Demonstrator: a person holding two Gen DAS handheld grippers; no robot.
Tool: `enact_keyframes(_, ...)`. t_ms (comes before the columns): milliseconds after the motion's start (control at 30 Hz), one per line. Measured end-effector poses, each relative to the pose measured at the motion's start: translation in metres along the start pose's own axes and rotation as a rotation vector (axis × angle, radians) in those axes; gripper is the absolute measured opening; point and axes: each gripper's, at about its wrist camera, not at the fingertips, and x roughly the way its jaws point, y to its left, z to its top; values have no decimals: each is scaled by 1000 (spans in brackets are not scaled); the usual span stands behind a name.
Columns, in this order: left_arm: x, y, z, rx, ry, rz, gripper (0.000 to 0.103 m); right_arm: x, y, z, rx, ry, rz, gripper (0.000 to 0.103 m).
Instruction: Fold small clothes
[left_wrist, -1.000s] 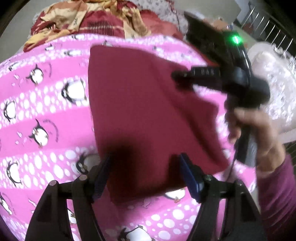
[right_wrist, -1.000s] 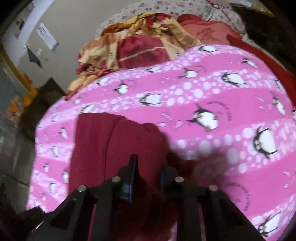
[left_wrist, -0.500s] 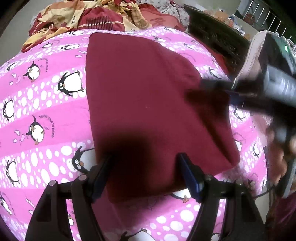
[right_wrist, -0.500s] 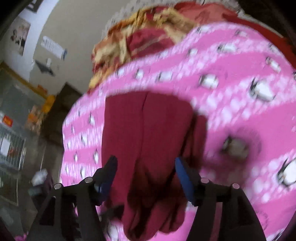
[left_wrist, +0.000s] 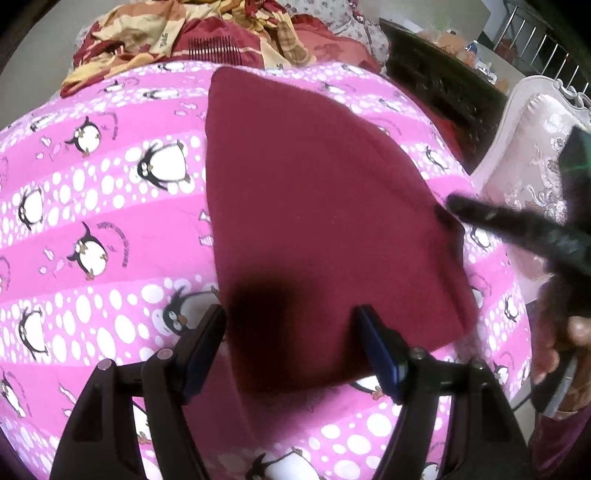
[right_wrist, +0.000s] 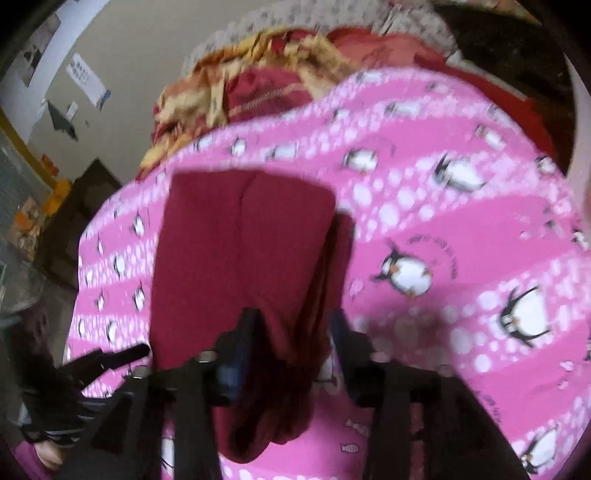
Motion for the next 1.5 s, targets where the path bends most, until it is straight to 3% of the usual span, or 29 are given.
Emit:
enact_keyframes(100,0,2,6,0,-18,31,72,-11,18,11,-51,-53,24,52)
enact_keyframes(267,4,6,20,-12,-32,59,72,28,44,25,-151,-8,-12,52)
enact_keyframes(400,15,6,25,-22,-16,67,75,69,25,31,-113,55,-87,52)
enact_keyframes(500,19,3,26,-11,-18,75,78,94,10,32,-71,86,-84,52)
enact_keyframes(633,23,2,27,-5,-11,88,80,86,15,31,-112,85,-97,53)
enact_keyframes(833,19,6,25,-25,-14,80,81,39,28,14,-135,38,-73,54)
enact_keyframes(967,19,8,24,-32,-11,72,82,48,20,-10,-122,87,-101,58)
enact_keyframes(1133,20,14,25,-56,14,6,82,54,-1,-13,-4,97,31,69)
enact_keyframes(1267,12,28,36,-100,-12,-104,91,47,-17,-5,31,17,117,90)
enact_keyframes(1400,26,40,46,-168,3,-199,92,71,-30,-4,67,66,208,91)
enact_keyframes(1500,42,44,51,-197,27,-228,92,89,-32,-6,87,99,254,91)
